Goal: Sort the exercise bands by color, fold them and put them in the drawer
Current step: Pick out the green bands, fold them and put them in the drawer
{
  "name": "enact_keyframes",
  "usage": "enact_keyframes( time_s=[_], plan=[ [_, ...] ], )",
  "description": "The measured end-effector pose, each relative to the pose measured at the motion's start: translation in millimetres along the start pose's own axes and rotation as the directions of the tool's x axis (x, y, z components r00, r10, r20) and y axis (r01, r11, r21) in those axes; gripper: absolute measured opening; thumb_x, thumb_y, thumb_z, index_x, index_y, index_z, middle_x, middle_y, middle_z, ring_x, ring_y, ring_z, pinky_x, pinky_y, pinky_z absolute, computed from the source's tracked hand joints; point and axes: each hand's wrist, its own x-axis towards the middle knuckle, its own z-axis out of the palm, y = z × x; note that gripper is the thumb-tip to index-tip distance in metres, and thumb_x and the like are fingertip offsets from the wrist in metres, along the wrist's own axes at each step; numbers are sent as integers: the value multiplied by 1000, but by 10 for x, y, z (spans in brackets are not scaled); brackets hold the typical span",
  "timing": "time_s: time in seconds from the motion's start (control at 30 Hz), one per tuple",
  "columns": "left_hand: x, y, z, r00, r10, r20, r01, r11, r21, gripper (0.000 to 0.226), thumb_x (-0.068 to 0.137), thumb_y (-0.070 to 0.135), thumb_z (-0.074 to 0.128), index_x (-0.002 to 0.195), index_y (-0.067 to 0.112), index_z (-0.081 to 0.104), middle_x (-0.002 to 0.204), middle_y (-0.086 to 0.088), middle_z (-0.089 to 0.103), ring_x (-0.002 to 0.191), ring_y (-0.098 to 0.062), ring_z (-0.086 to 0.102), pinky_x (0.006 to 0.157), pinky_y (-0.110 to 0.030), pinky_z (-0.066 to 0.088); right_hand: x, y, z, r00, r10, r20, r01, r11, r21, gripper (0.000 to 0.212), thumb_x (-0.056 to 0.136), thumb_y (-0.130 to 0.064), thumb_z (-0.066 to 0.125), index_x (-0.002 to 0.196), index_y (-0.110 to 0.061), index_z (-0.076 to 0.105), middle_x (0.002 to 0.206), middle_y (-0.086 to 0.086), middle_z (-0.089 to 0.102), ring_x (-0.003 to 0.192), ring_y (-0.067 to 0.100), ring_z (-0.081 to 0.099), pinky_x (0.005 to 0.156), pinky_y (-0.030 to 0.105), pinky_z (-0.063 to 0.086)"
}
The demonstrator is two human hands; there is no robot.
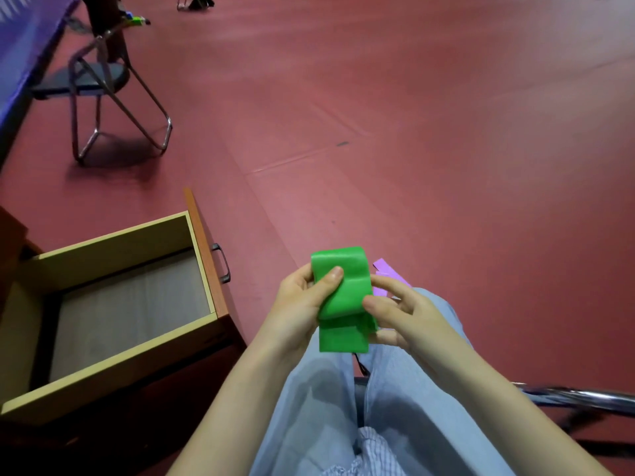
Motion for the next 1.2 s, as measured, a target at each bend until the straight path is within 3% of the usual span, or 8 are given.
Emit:
enact_keyframes(
  time_s=[0.1,0.43,0.57,0.73,0.83,0.93,1.07,1.2],
  plan=[
    [-5,-3,15,999,-19,-47,18,999,-33,18,90,12,48,103,5,59,107,-20,64,92,-27,62,91,-42,49,5,-11,3,999,45,-5,-45,999,22,17,89,-14,53,102,-15,64,87,3,73,76,15,70,63,22,56],
    [-13,-9,-16,995,-96,8,96,995,-38,41,78,27,62,116,11,57,122,-17,62,115,-31,58,97,-48,47,48,12,-40,997,74,24,-76,993,96,22,88,-5,48,98,-13,66,92,9,70,82,21,65,70,23,56],
    [5,6,-3,991,-87,-98,82,996,-46,31,86,26,51,112,9,57,121,-20,61,116,-34,56,100,-49,44,111,18,11,995,87,44,-91,991,99,29,86,3,45,98,-16,63,89,8,68,72,15,67,64,21,54],
    [-10,18,-54,962,-23,-271,7,998,-58,31,91,16,48,114,-4,54,113,-26,61,99,-31,58,95,-50,45,243,-32,120,991,79,112,-84,995,44,15,87,-10,54,95,-21,61,87,4,66,74,16,65,62,23,52],
    [-58,47,-178,921,36,-388,-78,993,-92,16,89,11,50,99,2,60,95,-17,64,83,-24,61,75,-32,53,390,-83,266,979,97,180,-87,994,-62,14,84,-13,58,97,-19,57,73,-7,67,66,4,65,57,21,52],
    [-98,94,-328,863,83,-498,-167,978,-127,9,88,8,53,84,9,61,77,-6,66,64,-11,63,61,-21,53,561,-82,437,972,113,206,-85,986,-142,22,80,-19,62,100,-19,56,85,-1,62,64,1,64,58,23,51],
    [-156,128,-699,769,135,-625,-256,961,-106,10,86,3,55,82,10,62,68,1,67,58,-5,64,58,-17,53,770,14,808,933,180,313,-143,980,-135,18,83,-19,58,99,-11,59,83,0,65,66,2,66,56,19,53],
    [-193,121,-1194,710,151,-687,-259,964,-55,12,85,2,56,81,12,62,72,1,67,64,-5,63,63,-19,52,1033,189,1245,902,228,366,-169,968,-186,7,82,-15,60,89,-13,62,81,8,62,73,14,65,70,30,60]
  ],
)
